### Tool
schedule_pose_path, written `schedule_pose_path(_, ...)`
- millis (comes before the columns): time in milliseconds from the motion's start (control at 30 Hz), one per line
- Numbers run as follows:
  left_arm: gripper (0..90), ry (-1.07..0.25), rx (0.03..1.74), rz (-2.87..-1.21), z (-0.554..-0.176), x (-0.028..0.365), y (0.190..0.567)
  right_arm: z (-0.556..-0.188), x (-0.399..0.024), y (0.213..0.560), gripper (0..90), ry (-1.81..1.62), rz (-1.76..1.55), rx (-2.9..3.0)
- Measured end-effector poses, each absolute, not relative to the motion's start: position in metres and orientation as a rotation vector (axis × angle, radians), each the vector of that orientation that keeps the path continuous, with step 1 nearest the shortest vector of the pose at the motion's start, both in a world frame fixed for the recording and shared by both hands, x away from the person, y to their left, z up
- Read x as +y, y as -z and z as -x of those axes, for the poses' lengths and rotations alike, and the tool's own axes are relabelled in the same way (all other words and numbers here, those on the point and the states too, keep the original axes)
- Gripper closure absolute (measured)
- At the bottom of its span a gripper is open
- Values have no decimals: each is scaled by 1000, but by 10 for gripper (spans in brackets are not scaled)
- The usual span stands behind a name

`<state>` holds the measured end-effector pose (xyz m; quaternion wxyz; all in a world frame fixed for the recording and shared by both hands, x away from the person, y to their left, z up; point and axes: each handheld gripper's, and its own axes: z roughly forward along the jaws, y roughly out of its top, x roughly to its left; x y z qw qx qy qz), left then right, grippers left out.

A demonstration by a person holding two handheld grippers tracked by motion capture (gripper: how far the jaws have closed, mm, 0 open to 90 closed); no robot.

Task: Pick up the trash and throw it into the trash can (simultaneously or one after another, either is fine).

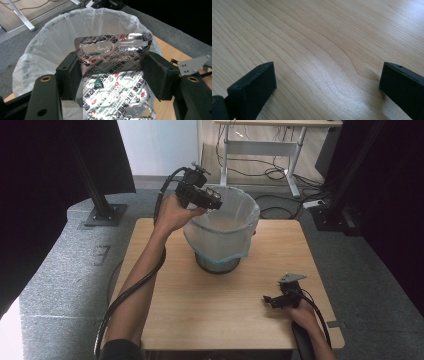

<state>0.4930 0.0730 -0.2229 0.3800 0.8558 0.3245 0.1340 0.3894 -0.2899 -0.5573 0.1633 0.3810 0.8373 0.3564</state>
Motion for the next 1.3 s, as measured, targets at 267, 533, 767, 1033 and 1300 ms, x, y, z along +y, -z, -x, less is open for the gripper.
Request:
schedule_pose_path(267, 340, -350, 880, -2161, -515, 61, 234, -389, -290, 557, 0, -1017, -1085, 2392)
schedule_pose_path(533, 340, -371, 917, -2163, -530, 49, 242, -389, -290, 557, 0, -1014, -1082, 2395)
schedule_pose_path(767, 339, -384, 951, -2180, -542, 40, 252, -389, -290, 557, 0, -1014, -1079, 2398)
schedule_pose_path(1033, 329, -399, 994, -2206, -553, 30, 265, -389, -290, 557, 0, -1013, -1076, 2399)
schedule_pose_path(1300, 68, -410, 1045, -2197, -560, 29, 273, -389, -289, 557, 0, -1015, -1074, 2403)
